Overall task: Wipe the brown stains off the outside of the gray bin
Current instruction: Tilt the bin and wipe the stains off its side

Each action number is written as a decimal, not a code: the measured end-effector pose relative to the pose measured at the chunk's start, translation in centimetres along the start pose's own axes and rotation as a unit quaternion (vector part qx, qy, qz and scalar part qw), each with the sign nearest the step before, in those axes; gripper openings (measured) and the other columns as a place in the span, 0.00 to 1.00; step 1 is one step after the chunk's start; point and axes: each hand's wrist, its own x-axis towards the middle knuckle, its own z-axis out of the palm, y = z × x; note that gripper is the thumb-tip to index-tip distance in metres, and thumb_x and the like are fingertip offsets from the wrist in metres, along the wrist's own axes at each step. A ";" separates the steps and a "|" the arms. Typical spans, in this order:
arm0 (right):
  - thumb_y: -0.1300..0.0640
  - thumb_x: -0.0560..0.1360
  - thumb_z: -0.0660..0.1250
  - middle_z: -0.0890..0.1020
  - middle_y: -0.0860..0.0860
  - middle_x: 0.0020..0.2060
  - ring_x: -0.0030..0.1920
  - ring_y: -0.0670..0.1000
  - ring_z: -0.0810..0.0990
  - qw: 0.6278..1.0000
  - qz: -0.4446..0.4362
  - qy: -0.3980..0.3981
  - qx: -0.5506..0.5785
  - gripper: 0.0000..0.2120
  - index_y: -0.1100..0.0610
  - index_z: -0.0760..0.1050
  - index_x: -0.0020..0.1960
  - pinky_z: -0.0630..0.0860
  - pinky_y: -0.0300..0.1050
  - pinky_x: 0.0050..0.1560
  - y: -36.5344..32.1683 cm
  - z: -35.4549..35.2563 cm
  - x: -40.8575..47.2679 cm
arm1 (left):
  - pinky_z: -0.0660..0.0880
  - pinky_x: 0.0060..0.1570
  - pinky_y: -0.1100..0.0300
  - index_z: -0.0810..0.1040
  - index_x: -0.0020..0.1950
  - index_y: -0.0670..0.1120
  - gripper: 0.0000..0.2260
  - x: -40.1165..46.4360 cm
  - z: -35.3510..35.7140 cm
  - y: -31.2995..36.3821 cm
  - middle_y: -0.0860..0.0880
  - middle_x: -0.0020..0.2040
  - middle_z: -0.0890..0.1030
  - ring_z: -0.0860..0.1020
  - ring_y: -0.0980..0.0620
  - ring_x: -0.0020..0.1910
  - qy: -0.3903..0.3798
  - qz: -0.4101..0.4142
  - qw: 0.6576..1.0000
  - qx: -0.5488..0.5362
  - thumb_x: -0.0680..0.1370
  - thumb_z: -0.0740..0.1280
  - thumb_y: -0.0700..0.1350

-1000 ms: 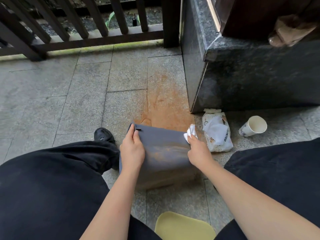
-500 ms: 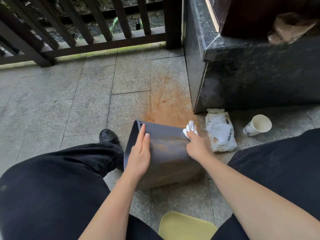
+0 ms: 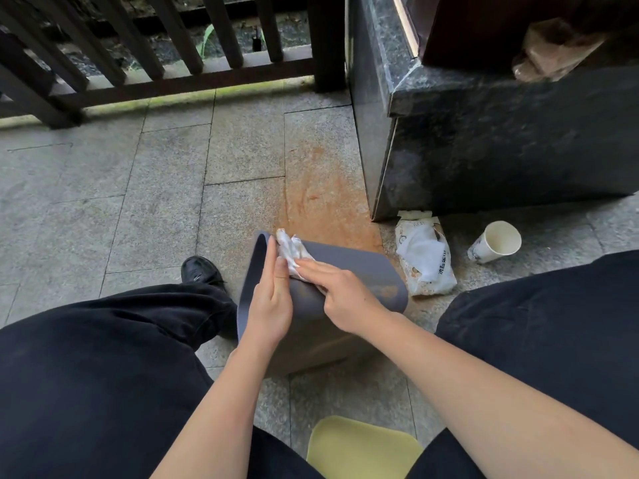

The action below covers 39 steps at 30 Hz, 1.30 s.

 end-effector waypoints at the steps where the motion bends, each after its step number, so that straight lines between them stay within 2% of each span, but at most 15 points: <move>1: 0.76 0.75 0.58 0.71 0.51 0.72 0.74 0.45 0.65 1.000 0.010 -0.005 -0.007 0.29 0.57 0.71 0.73 0.57 0.37 0.75 0.6 -0.3 -0.2 | 0.51 0.63 0.81 0.53 0.81 0.50 0.29 0.1 -0.3 -0.1 0.66 0.75 0.56 0.53 0.82 0.67 0.006 -0.007 1.000 0.002 0.82 0.49 0.59; 4: 0.77 0.76 0.56 0.70 0.50 0.73 0.75 0.47 0.63 0.998 0.054 0.001 -0.009 0.30 0.57 0.70 0.73 0.57 0.41 0.77 2.0 -0.7 -1.1 | 0.50 0.65 0.80 0.55 0.81 0.49 0.30 0.3 -1.0 -0.4 0.59 0.79 0.56 0.52 0.79 0.69 0.013 -0.025 1.000 0.006 0.82 0.49 0.60; 8: 0.79 0.72 0.56 0.73 0.52 0.71 0.74 0.47 0.65 0.998 0.049 0.019 0.028 0.31 0.58 0.74 0.70 0.53 0.29 0.73 0.6 0.3 -0.3 | 0.52 0.71 0.73 0.55 0.81 0.51 0.28 0.3 -0.6 -0.3 0.60 0.78 0.58 0.55 0.72 0.73 0.015 -0.019 1.000 -0.002 0.83 0.49 0.59; 11: 0.77 0.73 0.56 0.75 0.52 0.70 0.73 0.45 0.67 0.996 0.040 0.029 0.077 0.28 0.59 0.77 0.67 0.56 0.30 0.73 -1.1 1.3 0.4 | 0.54 0.71 0.72 0.56 0.81 0.50 0.28 0.3 -0.3 -0.3 0.58 0.78 0.59 0.56 0.70 0.74 0.011 -0.009 1.000 -0.019 0.83 0.50 0.59; 14: 0.76 0.73 0.56 0.78 0.52 0.67 0.70 0.44 0.70 0.986 0.069 0.093 0.120 0.25 0.60 0.79 0.64 0.58 0.29 0.71 -2.0 2.1 0.3 | 0.55 0.71 0.72 0.56 0.81 0.49 0.30 0.5 0.0 -0.3 0.57 0.79 0.60 0.57 0.70 0.74 0.013 -0.007 1.000 -0.021 0.82 0.49 0.61; 17: 0.73 0.75 0.57 0.81 0.50 0.63 0.66 0.45 0.75 0.958 0.132 0.160 0.197 0.22 0.58 0.82 0.61 0.67 0.41 0.72 -2.1 2.2 0.9 | 0.54 0.69 0.74 0.55 0.81 0.50 0.29 1.0 0.1 -0.2 0.57 0.78 0.59 0.57 0.74 0.72 0.021 -0.004 1.000 -0.012 0.82 0.49 0.60; 20: 0.67 0.80 0.60 0.82 0.49 0.61 0.63 0.46 0.77 0.915 0.201 0.189 0.295 0.17 0.57 0.80 0.64 0.71 0.50 0.69 -2.0 1.8 2.0 | 0.52 0.70 0.74 0.55 0.81 0.45 0.29 1.5 0.0 -0.3 0.54 0.79 0.58 0.55 0.69 0.75 0.021 0.007 1.000 -0.006 0.83 0.48 0.58; 22: 0.65 0.81 0.62 0.81 0.51 0.62 0.64 0.48 0.77 0.904 0.206 0.190 0.322 0.16 0.57 0.78 0.66 0.71 0.51 0.70 -2.0 1.5 2.1 | 0.51 0.72 0.71 0.55 0.81 0.45 0.29 1.7 0.0 -0.3 0.53 0.80 0.58 0.55 0.66 0.76 0.018 0.007 1.000 -0.007 0.83 0.48 0.57; 24: 0.68 0.80 0.61 0.79 0.52 0.65 0.68 0.48 0.74 0.938 0.143 0.163 0.270 0.18 0.59 0.77 0.66 0.67 0.49 0.73 -2.3 1.7 1.6 | 0.52 0.74 0.69 0.55 0.81 0.45 0.29 1.7 0.1 -0.1 0.52 0.80 0.58 0.55 0.64 0.76 0.018 0.014 1.000 -0.013 0.83 0.48 0.57; 26: 0.73 0.77 0.58 0.75 0.54 0.70 0.73 0.49 0.68 0.983 0.036 0.112 0.144 0.23 0.59 0.75 0.68 0.59 0.44 0.76 -2.4 2.5 0.6 | 0.54 0.74 0.66 0.56 0.81 0.45 0.28 1.6 0.2 0.1 0.51 0.80 0.59 0.56 0.63 0.77 0.011 0.032 0.999 -0.021 0.84 0.48 0.56; 28: 0.76 0.73 0.55 0.69 0.54 0.74 0.76 0.50 0.63 0.996 -0.029 0.073 0.042 0.30 0.58 0.72 0.72 0.54 0.41 0.77 -1.7 2.9 -0.3 | 0.55 0.74 0.65 0.57 0.81 0.46 0.26 1.7 0.1 0.0 0.52 0.79 0.60 0.57 0.63 0.76 0.012 0.031 0.999 -0.022 0.85 0.49 0.56; 30: 0.78 0.71 0.55 0.68 0.55 0.75 0.77 0.52 0.62 0.995 -0.061 0.072 -0.024 0.33 0.60 0.70 0.73 0.54 0.43 0.77 -0.5 2.7 -0.8 | 0.55 0.72 0.69 0.58 0.81 0.46 0.25 2.0 -0.1 -0.1 0.53 0.79 0.60 0.58 0.67 0.74 0.023 0.006 1.000 -0.014 0.85 0.51 0.54; 34: 0.79 0.67 0.55 0.64 0.50 0.77 0.78 0.48 0.58 0.994 -0.017 0.069 -0.085 0.40 0.55 0.67 0.76 0.56 0.45 0.77 1.6 1.7 -1.4 | 0.53 0.63 0.81 0.59 0.80 0.46 0.23 2.7 -0.4 -0.3 0.59 0.75 0.61 0.57 0.82 0.66 0.035 -0.003 0.999 0.019 0.86 0.52 0.52; 37: 0.79 0.70 0.55 0.60 0.38 0.75 0.76 0.38 0.53 0.993 0.046 0.096 -0.050 0.40 0.49 0.66 0.76 0.56 0.47 0.77 2.4 1.1 -1.5 | 0.53 0.64 0.81 0.59 0.80 0.47 0.25 2.5 -0.4 -0.2 0.60 0.75 0.60 0.56 0.82 0.66 0.042 -0.002 0.999 0.018 0.85 0.52 0.55; 39: 0.77 0.74 0.55 0.57 0.36 0.76 0.76 0.37 0.52 0.993 0.046 0.109 -0.016 0.37 0.48 0.64 0.77 0.55 0.50 0.78 1.9 1.0 -0.9 | 0.53 0.64 0.80 0.59 0.80 0.47 0.25 2.5 -0.4 -0.3 0.60 0.75 0.61 0.56 0.81 0.66 0.047 -0.002 0.999 0.018 0.85 0.51 0.56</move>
